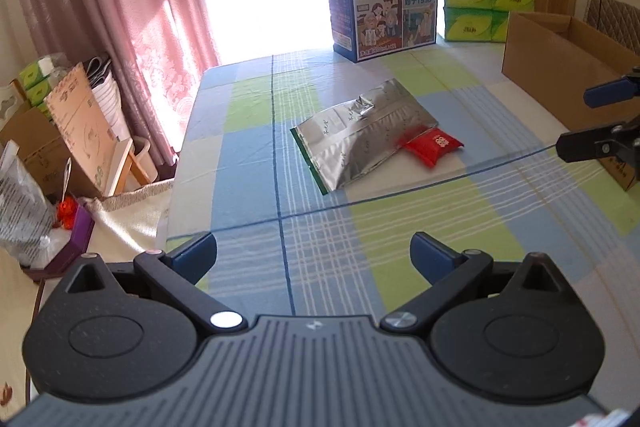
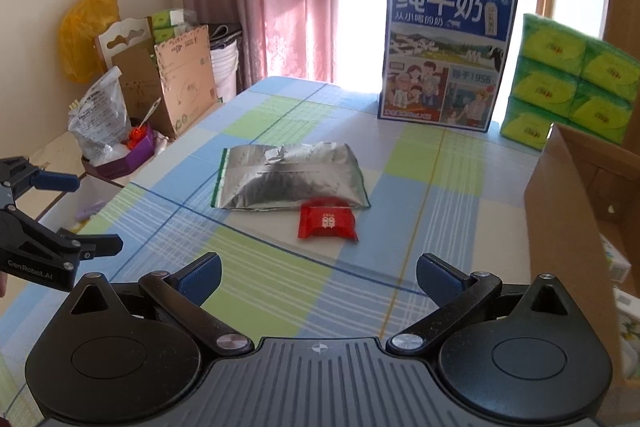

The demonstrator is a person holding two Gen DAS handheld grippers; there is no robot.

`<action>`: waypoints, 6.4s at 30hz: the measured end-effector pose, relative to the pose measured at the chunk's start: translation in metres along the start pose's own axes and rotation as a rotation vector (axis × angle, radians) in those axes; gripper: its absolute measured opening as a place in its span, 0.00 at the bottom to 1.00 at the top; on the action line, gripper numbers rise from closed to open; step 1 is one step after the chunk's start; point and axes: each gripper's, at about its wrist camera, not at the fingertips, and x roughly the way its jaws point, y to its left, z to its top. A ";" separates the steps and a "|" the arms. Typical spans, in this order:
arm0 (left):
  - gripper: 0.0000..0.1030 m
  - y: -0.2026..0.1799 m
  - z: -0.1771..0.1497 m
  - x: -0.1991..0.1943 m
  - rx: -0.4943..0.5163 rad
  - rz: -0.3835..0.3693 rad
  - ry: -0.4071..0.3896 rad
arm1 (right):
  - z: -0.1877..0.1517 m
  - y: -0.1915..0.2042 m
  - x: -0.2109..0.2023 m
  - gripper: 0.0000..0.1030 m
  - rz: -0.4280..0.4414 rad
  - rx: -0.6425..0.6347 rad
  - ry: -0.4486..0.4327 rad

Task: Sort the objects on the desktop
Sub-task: 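Move both tools back over the table toward the foil bag and red packet, then grasp the red candy packet with the right tool while the left tool grasps the silver foil bag, then carry the foil bag with the left tool while the right tool carries the red packet to the box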

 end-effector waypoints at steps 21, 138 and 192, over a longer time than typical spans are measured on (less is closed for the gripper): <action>0.98 0.014 0.048 0.111 0.178 -0.122 -0.023 | 0.007 -0.021 0.122 0.98 0.043 0.006 0.002; 0.31 -0.167 0.021 0.040 0.195 -0.323 0.405 | -0.103 -0.055 -0.032 0.42 -0.051 0.208 0.147; 0.31 -0.306 0.153 -0.060 0.188 -0.452 0.196 | -0.030 -0.171 -0.205 0.42 -0.297 0.213 -0.101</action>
